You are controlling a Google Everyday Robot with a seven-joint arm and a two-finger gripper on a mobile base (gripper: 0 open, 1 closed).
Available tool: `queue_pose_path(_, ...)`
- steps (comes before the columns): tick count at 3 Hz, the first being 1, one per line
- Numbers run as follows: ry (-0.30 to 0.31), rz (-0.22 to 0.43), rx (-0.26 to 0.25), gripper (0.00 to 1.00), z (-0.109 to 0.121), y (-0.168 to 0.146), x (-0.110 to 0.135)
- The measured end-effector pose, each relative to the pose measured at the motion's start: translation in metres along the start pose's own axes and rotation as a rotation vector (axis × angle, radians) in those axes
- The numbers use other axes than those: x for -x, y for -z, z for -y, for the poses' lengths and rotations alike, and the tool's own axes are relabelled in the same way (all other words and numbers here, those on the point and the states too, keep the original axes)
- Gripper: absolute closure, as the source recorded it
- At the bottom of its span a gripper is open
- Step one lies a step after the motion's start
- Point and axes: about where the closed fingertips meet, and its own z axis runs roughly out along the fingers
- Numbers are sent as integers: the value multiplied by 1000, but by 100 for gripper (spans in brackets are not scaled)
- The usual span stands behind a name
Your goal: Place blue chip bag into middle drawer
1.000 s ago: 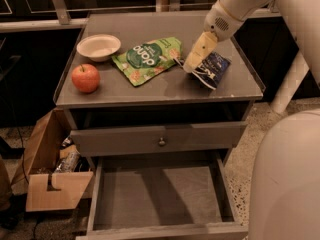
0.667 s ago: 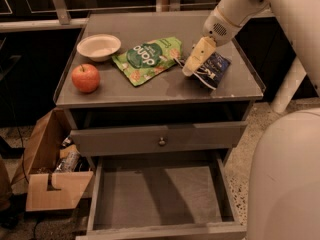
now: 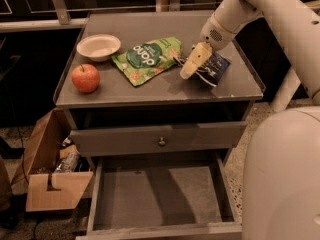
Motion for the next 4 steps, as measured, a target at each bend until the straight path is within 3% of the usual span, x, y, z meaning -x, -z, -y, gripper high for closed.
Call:
queue_pose_path(1, -7, 13, -26, 0, 4, -4, -3)
queue_pose_path(4, -7, 13, -26, 66, 4, -4, -3)
